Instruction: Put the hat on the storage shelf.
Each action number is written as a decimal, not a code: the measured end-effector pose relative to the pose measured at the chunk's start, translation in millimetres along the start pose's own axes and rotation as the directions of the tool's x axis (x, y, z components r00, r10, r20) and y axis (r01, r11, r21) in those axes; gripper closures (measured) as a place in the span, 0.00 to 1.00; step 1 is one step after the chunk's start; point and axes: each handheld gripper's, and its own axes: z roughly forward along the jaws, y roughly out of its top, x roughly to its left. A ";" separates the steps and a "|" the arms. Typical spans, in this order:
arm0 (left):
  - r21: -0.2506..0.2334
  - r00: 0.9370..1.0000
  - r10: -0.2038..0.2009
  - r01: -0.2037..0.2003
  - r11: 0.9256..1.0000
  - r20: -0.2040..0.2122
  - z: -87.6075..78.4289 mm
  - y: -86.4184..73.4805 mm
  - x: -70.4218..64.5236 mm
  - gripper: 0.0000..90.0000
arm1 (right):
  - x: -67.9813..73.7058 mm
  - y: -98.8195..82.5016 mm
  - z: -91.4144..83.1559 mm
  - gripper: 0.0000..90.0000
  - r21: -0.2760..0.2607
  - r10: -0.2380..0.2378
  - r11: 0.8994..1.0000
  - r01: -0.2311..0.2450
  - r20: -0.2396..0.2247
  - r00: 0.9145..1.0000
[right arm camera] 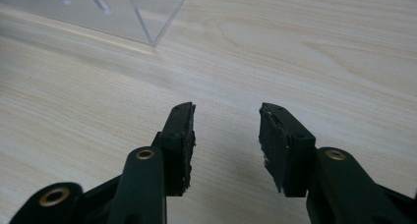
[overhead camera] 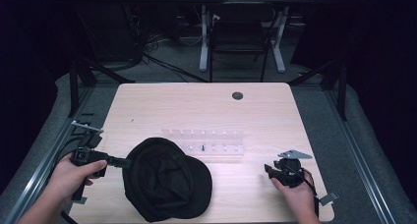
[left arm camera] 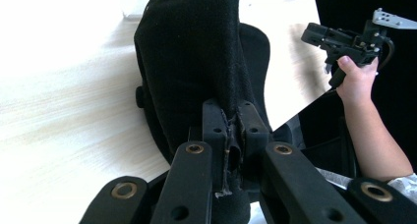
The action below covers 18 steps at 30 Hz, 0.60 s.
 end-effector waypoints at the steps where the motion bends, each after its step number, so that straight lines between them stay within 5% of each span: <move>1: 0.005 1.000 0.014 -0.014 1.000 -0.004 -0.9 1.3 -1.5 0.95 | -0.4 0.0 -0.3 0.63 0.002 0.002 1.000 -0.002 0.000 1.000; 18: 0.013 0.998 0.042 -0.041 0.999 -0.047 -16.4 15.4 -24.7 0.95 | -3.2 -0.2 -1.5 0.63 -0.002 0.014 1.000 -0.014 -0.002 1.000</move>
